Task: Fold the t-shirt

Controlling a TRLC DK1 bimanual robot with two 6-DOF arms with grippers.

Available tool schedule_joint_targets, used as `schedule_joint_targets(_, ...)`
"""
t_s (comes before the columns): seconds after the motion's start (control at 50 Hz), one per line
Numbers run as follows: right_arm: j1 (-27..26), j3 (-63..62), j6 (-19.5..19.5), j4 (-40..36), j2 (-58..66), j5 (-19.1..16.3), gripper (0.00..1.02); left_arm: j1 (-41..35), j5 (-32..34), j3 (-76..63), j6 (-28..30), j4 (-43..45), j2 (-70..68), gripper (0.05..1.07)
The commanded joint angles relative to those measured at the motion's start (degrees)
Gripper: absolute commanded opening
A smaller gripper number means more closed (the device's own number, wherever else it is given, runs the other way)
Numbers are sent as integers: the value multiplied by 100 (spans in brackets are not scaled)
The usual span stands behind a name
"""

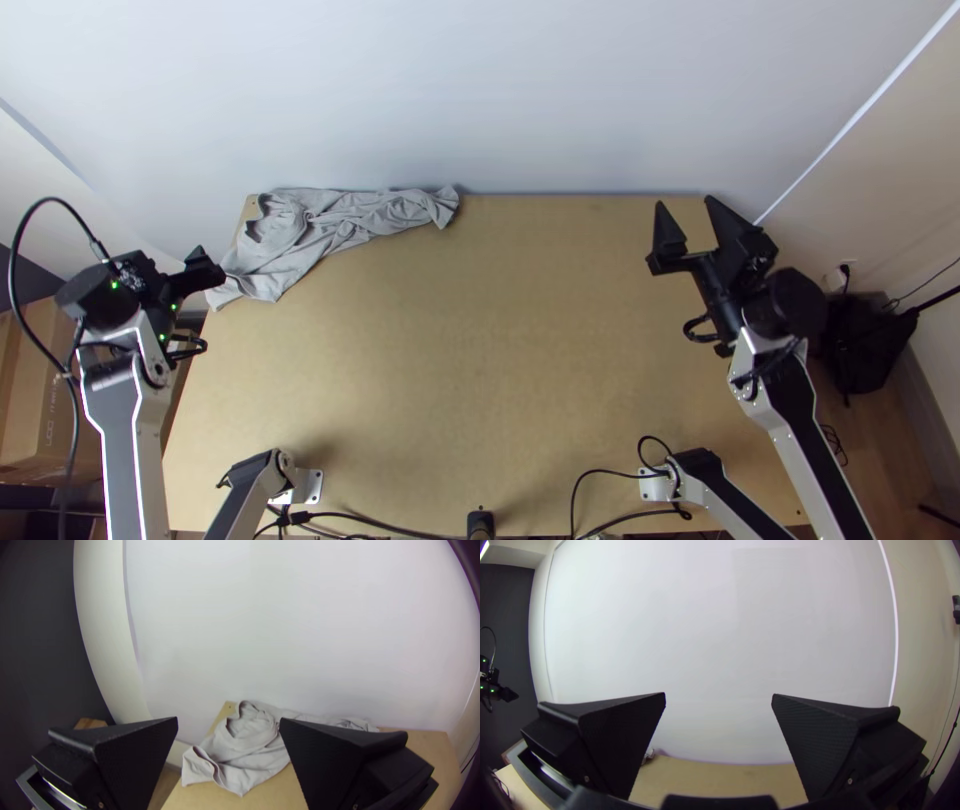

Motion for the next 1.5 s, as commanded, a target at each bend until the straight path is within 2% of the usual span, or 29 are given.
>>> schedule_joint_targets(0.0,191,455,-1,-281,437,23,98,23,24,575,-294,-462,602,103)
schedule_joint_targets(0.34,305,1799,764,-1951,1738,-12,98,375,24,1700,-892,-1525,2377,102)
schedule_joint_targets(0.48,305,1852,931,-2047,1905,-56,98,436,15,2060,-1024,-1719,2993,101)
schedule_joint_targets(0.6,358,1861,1045,-2047,1975,-56,98,533,6,2157,-1507,-1631,3467,101)
schedule_joint_targets(0.68,419,1852,1080,-2039,1993,-56,98,542,-3,2201,-1630,-1613,3828,101)
schedule_joint_targets(0.78,384,1843,1159,-1995,2028,-56,98,498,-354,2359,-1771,-1604,4302,101)
schedule_joint_targets(0.92,243,1799,1247,-1968,2045,-56,98,489,-513,2693,-1841,-1552,5049,101)
schedule_joint_targets(1.02,217,1782,1317,-1951,2054,-56,97,454,-899,2922,-1859,-1534,5489,88)
schedule_joint_targets(1.06,208,1782,1353,-1951,2054,-56,97,436,-1005,2957,-1859,-1481,5603,77)
schedule_joint_targets(1.18,217,1782,1423,-1951,2054,-56,97,384,-1093,2974,-1789,-1270,5770,32)
schedule_joint_targets(1.22,226,1791,1476,-1951,2054,-56,98,348,-1101,2974,-1709,-1235,5805,12)
schedule_joint_targets(1.24,226,1799,1476,-1951,2063,-56,98,331,-1101,2974,-1692,-1235,5814,7)
schedule_joint_targets(1.48,305,1799,1520,-1924,2177,-56,98,-161,-1093,2930,-1648,-1473,5339,8)
